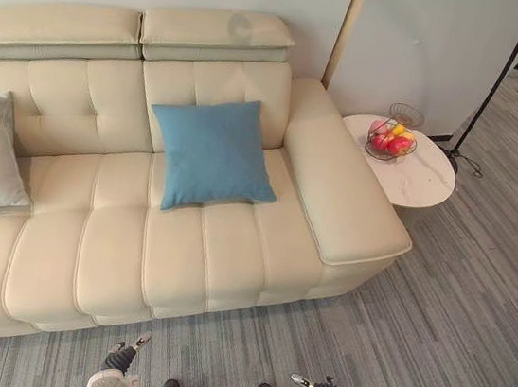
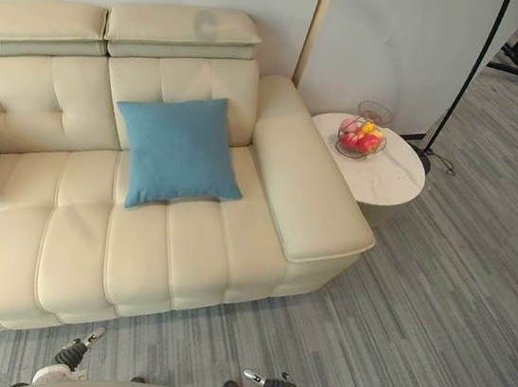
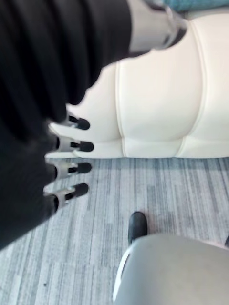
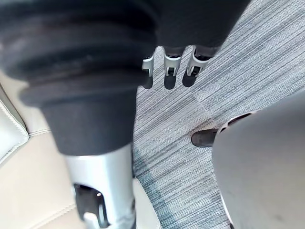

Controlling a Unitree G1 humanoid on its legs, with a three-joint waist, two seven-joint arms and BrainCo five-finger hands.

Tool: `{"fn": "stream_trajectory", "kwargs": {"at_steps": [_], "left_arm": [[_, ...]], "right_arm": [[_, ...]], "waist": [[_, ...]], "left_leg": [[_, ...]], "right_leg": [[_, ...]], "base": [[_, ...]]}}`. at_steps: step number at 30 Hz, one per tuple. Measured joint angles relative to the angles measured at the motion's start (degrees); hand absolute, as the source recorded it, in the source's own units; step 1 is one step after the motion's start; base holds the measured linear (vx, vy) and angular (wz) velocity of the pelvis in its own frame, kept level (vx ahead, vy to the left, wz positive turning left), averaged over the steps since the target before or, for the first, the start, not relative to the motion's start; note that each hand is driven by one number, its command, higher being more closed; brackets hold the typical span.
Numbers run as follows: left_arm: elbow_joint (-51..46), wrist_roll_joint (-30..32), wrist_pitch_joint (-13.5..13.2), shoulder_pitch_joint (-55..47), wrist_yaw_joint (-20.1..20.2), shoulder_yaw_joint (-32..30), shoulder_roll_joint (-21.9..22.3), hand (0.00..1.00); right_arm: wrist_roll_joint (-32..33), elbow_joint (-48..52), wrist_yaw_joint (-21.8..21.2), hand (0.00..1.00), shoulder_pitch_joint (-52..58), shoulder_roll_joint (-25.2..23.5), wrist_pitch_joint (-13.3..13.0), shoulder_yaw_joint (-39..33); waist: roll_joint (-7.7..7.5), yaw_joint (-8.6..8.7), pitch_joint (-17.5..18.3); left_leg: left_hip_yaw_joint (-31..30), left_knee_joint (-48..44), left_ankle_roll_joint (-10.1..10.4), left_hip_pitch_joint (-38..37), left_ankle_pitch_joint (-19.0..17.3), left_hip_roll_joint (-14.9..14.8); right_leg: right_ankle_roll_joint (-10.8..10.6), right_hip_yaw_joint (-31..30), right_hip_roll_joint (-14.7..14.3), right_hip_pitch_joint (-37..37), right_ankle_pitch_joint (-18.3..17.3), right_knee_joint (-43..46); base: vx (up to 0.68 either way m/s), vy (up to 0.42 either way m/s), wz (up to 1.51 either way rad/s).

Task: Pick up cushions and gather them together orderly.

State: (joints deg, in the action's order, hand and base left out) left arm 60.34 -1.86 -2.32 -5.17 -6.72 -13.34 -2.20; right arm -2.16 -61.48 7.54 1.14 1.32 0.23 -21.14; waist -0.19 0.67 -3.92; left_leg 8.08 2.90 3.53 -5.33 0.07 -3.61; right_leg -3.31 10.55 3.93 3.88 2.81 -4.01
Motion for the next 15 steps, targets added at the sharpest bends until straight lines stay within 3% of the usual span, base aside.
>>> {"fn": "stream_trajectory", "kwargs": {"at_steps": [15], "left_arm": [[-0.12, 0.96, -0.02, 0.05, 1.23, 1.8, -0.19, 0.0]], "right_arm": [[0.03, 0.04, 0.0, 0.0, 0.12, 0.07, 0.02, -0.84]], "waist": [[0.25, 0.01, -0.12]], "left_leg": [[-0.16, -0.04, 0.01, -0.67, 0.0, -0.16]], "right_leg": [[-0.02, 0.91, 0.03, 0.95, -0.01, -0.05]], "base": [[0.0, 0.0, 0.01]]}}
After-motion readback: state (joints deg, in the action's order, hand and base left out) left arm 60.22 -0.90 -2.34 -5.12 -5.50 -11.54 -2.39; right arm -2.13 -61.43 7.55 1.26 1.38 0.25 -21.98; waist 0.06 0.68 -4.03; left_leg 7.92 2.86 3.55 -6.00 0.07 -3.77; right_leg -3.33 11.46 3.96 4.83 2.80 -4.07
